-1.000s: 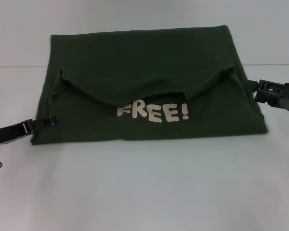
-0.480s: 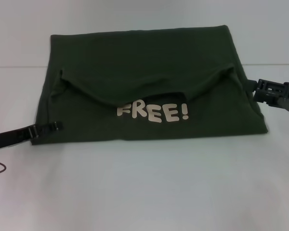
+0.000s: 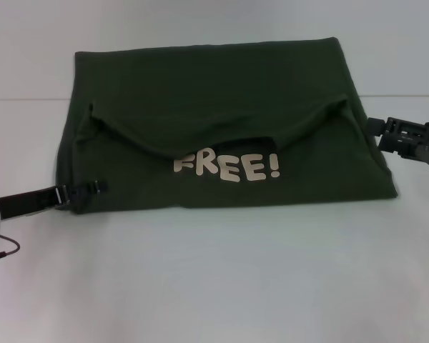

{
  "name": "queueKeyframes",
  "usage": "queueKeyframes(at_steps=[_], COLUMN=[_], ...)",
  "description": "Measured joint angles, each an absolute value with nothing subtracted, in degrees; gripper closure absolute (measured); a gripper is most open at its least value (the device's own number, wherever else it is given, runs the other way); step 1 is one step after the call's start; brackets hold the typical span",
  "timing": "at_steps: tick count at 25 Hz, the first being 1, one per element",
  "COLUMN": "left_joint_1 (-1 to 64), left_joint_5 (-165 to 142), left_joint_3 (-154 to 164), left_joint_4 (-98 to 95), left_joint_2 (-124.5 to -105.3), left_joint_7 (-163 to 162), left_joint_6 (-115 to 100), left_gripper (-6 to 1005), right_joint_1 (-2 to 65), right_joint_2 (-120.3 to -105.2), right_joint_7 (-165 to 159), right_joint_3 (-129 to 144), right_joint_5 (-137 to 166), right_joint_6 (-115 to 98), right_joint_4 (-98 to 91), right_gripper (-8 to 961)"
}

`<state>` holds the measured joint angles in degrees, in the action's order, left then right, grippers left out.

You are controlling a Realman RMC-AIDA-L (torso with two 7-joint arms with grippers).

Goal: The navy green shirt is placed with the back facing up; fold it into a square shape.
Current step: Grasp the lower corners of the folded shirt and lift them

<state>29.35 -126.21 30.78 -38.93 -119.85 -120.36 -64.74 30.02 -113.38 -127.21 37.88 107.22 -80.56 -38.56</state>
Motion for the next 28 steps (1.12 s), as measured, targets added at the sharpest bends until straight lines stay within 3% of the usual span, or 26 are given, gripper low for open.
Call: queueKeyframes(at_steps=[8,18,28], left_joint_1=[29.3,29.4,28.8], left_joint_5=[-128.2,-129.3,-129.3], left_joint_3=[31.3,31.6,31.6], left_joint_4=[-40.2,-40.5,-42.6], left_joint_2=[-119.90,-120.12,-120.87], left_joint_7=[-124.4,-124.6,-124.5], left_joint_6=[-63.0,-62.5,-62.4], left_gripper=[52,478,804], right_joint_1=[29.9,29.8,29.7], right_joint_2=[-113.38,-113.29,-113.27], right_joint_7=[-127.1,-127.1,-127.1], right_joint_3=[36.9,35.7,35.6], right_joint_5=[107.2,107.1,107.1], right_joint_6=[-81.2,-82.2,-82.7], right_joint_4=[-38.6,-38.6,-38.6], right_gripper=[104,104,103])
